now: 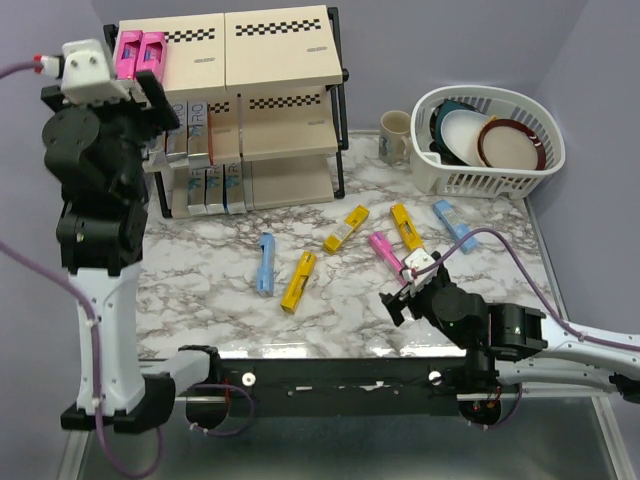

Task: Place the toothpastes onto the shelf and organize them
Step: Place the toothpaste on the shelf, then pick up the toothpaste from the center of the board.

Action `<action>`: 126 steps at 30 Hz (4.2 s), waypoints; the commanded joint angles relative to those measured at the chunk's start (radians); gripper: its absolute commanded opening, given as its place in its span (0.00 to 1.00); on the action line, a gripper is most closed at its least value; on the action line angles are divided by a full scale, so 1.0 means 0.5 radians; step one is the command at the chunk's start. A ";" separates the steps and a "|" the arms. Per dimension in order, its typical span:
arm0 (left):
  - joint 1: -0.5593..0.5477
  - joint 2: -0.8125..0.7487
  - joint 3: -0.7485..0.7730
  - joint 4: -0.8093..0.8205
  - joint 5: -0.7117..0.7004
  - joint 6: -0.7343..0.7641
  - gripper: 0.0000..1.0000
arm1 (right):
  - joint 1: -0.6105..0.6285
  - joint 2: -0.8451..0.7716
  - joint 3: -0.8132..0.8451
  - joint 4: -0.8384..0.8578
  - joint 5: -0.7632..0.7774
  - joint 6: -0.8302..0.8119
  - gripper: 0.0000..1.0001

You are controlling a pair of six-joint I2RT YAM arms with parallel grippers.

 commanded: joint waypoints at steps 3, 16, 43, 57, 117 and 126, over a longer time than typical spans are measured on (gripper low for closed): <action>-0.003 -0.501 -0.491 -0.038 0.382 -0.289 0.99 | -0.224 0.171 0.147 -0.090 -0.252 0.206 1.00; -0.009 -1.299 -1.328 -0.253 0.864 -0.400 0.99 | -0.948 0.628 0.230 -0.148 -0.798 0.406 1.00; -0.160 -1.566 -2.706 0.487 1.444 -0.722 0.99 | -1.565 1.733 0.383 -0.099 -1.363 0.350 0.81; -0.181 -1.551 -2.703 0.431 1.346 -0.707 0.99 | -1.562 1.895 0.350 -0.139 -1.434 0.504 0.51; -1.258 -0.268 -1.777 0.217 2.110 -0.805 0.81 | 0.045 0.371 0.190 0.036 -0.215 -1.104 0.42; -1.264 -0.256 -1.743 0.152 2.116 -0.789 0.70 | 0.085 0.389 0.150 0.057 -0.133 -1.134 0.42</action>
